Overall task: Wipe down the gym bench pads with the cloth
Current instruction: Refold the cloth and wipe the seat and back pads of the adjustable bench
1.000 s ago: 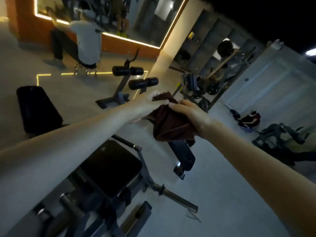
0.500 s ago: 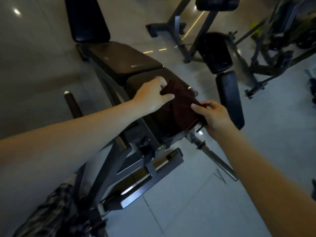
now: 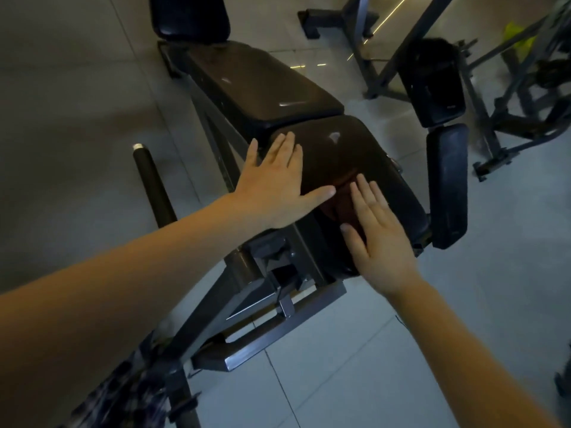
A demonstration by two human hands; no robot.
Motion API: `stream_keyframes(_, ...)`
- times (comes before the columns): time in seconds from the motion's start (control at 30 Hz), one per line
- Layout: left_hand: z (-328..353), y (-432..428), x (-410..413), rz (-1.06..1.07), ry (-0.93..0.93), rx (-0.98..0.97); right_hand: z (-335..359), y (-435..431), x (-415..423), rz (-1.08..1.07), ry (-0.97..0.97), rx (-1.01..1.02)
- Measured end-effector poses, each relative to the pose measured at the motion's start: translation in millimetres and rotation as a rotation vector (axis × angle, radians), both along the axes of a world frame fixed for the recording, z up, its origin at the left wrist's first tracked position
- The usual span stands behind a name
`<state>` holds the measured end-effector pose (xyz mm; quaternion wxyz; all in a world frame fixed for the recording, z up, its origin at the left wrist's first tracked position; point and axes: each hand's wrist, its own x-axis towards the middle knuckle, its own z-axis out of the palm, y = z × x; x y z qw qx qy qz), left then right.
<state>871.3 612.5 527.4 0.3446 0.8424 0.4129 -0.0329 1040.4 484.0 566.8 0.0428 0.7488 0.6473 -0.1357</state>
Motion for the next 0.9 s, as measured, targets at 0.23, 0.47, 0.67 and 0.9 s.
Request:
stream_keyframes(0.23, 6.7, 26.1, 5.2, -0.124, 0.093, -0.007, -5.0, 15.7, -32.2, -0.220, -0.144, -0.068)
stream_keyframes(0.47, 0.0, 19.2, 25.0, -0.090, 0.149, -0.063, -32.7, 118.9, 2.6, -0.473, -0.184, -0.035)
stream_keyframes(0.67, 14.2, 18.4, 53.5, 0.019, 0.246, -0.152, -36.5, 148.8, 16.7, -0.543, -0.183, -0.046)
stream_keyframes(0.9, 15.8, 19.6, 47.0, 0.012, 0.253, -0.217, -14.1, 100.8, 7.9, -0.362, -0.089, -0.077)
